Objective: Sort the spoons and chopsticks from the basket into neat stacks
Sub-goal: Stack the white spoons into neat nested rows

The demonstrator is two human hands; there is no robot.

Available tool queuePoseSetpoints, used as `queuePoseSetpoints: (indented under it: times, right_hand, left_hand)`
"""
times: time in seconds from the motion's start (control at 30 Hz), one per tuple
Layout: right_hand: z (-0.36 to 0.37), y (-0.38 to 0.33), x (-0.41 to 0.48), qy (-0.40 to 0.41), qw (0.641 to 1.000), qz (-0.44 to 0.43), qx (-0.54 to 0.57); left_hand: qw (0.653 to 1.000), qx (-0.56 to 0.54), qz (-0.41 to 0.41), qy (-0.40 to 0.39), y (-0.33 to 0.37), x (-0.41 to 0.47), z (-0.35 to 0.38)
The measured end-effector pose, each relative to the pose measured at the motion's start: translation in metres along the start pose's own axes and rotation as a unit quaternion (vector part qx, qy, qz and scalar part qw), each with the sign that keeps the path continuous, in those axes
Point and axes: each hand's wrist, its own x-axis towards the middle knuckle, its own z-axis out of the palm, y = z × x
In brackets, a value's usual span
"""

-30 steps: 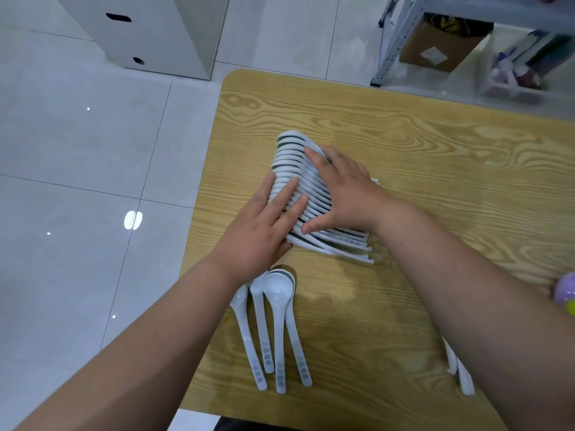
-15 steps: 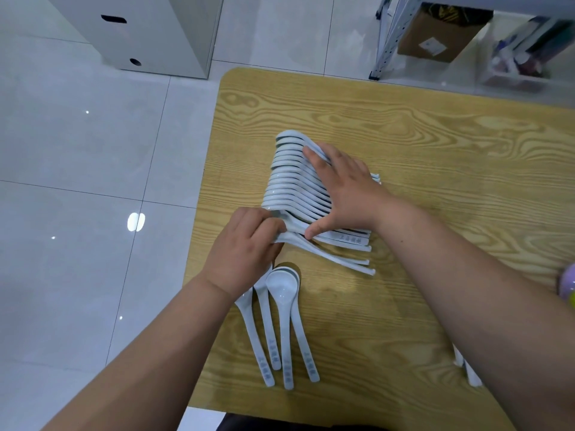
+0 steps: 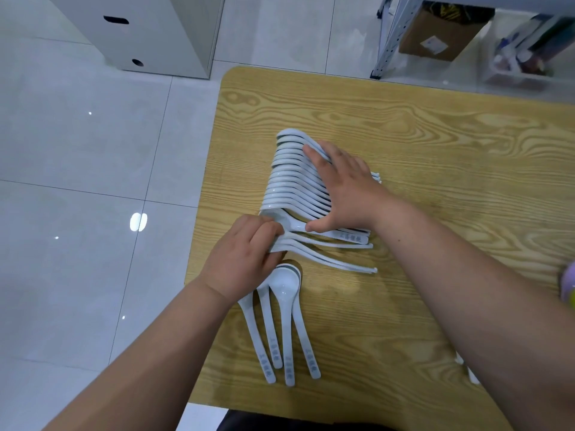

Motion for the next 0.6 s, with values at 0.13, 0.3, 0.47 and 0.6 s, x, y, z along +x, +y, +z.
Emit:
queuePoseSetpoints:
  times: [0.13,0.3,0.47,0.6]
  right_hand:
    - [0.002,-0.001,0.000,0.002,1.000,0.000,-0.004]
    - [0.003,-0.001,-0.001,0.000,1.000,-0.001,-0.006]
    - [0.003,0.000,-0.002,-0.002,1.000,-0.002,-0.005]
    - [0.002,0.001,-0.003,-0.003,1.000,-0.003,0.009]
  left_hand:
    - [0.999,-0.005,-0.051,-0.017,0.007,-0.005,0.005]
    - [0.988,-0.013,-0.154,0.010,0.015,0.001,0.003]
    - [0.949,-0.110,-0.294,-0.027,0.028,0.008,-0.003]
    - [0.911,-0.188,-0.367,-0.003,0.030,0.015,-0.004]
